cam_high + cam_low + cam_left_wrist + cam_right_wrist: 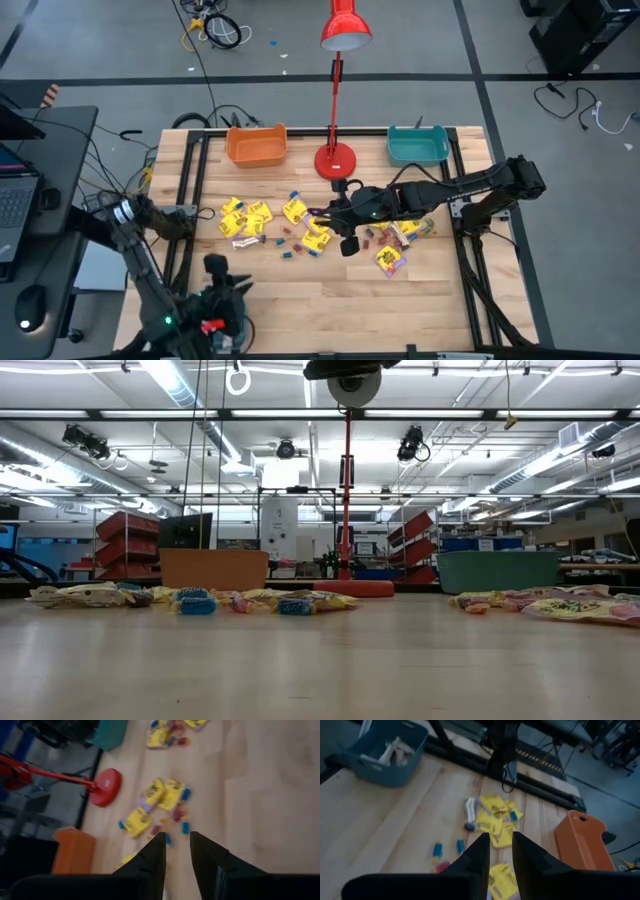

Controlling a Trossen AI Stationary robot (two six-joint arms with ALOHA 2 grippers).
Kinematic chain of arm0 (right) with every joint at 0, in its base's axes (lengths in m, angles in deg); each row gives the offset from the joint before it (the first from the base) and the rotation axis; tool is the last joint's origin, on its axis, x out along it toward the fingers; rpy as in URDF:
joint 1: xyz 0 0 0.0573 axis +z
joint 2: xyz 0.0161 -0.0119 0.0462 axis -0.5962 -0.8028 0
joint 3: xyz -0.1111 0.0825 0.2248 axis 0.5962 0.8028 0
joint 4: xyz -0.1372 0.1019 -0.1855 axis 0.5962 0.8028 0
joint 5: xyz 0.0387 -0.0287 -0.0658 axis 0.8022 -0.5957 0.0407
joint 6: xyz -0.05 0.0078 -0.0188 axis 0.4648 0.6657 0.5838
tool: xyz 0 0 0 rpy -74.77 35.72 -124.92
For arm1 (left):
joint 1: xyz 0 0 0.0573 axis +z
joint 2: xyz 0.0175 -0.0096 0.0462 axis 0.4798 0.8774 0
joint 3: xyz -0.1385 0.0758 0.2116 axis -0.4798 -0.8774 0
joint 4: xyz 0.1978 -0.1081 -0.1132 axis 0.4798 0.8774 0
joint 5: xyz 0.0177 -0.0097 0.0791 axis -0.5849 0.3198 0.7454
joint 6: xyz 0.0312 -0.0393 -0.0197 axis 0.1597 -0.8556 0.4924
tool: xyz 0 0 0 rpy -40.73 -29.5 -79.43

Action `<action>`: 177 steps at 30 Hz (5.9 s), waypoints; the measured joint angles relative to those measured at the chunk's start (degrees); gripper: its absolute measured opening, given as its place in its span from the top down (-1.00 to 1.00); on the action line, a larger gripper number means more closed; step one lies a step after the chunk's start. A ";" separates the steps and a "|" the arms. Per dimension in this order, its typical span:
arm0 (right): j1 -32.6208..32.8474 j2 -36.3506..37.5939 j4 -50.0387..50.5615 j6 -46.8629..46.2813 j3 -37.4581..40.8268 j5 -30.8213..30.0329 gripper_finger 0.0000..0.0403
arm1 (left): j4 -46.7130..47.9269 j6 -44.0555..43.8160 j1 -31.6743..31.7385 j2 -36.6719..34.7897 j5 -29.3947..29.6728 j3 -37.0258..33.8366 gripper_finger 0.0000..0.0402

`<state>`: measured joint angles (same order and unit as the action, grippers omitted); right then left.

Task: Sort candy
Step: Put the white candy into the blue bin

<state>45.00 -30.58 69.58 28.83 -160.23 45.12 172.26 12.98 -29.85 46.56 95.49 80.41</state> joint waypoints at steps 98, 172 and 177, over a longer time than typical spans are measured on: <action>5.80 9.22 24.85 -15.61 -0.02 -3.42 0.66 | -35.14 9.14 38.98 -7.51 -42.53 -42.92 0.35; 5.69 1.35 23.75 -13.84 0.00 -3.37 0.66 | -26.04 -20.82 -5.26 5.32 -47.86 -10.31 1.00; 5.69 1.36 23.45 -13.88 0.00 -3.37 0.66 | -25.11 -22.63 -5.24 7.42 -49.18 -10.33 1.00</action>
<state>50.69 -29.22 93.03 14.95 -160.23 41.76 147.15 -9.65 -35.10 53.99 46.31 70.08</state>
